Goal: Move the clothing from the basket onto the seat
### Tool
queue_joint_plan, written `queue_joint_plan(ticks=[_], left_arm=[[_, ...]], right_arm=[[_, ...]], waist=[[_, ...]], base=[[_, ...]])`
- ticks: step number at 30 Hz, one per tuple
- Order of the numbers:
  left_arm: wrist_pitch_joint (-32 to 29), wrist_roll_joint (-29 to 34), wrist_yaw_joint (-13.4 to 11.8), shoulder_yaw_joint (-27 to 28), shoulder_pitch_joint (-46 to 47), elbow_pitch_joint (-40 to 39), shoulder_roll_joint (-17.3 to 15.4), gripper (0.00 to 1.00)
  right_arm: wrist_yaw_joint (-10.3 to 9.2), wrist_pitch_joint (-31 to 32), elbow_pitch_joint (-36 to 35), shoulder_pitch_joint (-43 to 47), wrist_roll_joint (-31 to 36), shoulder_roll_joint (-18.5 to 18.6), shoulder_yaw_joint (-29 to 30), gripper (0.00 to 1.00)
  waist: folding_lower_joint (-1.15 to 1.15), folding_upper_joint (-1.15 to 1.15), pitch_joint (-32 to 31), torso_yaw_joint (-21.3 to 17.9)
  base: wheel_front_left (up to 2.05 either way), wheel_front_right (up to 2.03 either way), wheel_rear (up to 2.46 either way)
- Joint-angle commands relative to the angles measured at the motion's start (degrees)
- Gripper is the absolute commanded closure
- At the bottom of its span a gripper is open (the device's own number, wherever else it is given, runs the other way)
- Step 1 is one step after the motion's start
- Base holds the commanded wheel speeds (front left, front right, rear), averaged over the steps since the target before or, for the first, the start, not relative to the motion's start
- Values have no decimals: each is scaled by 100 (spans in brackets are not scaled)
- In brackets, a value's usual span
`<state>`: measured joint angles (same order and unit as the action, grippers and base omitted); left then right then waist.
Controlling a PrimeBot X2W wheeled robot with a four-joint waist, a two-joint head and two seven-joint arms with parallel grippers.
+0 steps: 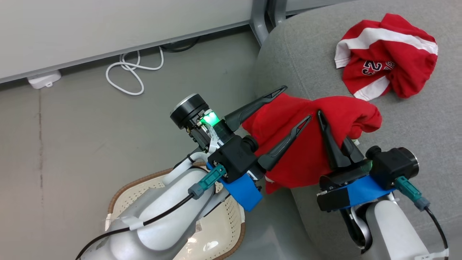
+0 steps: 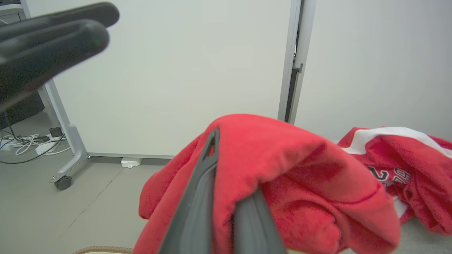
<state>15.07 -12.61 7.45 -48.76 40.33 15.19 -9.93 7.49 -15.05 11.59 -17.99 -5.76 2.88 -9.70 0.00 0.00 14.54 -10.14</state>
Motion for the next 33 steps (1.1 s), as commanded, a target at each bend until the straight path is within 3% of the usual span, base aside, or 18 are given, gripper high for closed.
queue_joint_plan(ticks=[1, 15, 27, 33], left_arm=[[15, -25, 3, 3, 96, 22, -24, 0], [15, -68, 3, -196, 204, 104, -77, 0], [15, 16, -43, 8, 118, 90, -124, 0], [15, 89, -36, 44, 221, 41, -121, 0]], right_arm=[[1, -19, -61, 72, 7, 3, 52, 100], [1, -19, -321, 296, -19, 1, 779, 100], [1, -19, -617, -315, 321, 15, 1184, 100], [1, -19, -832, -1178, 476, 289, 1425, 100]], waist=[[0, 0, 10, -54], [0, 0, 142, -492], [0, 0, 255, -300], [0, 0, 614, -178]], base=[[0, 0, 0], [0, 0, 0], [0, 0, 0], [0, 0, 0]])
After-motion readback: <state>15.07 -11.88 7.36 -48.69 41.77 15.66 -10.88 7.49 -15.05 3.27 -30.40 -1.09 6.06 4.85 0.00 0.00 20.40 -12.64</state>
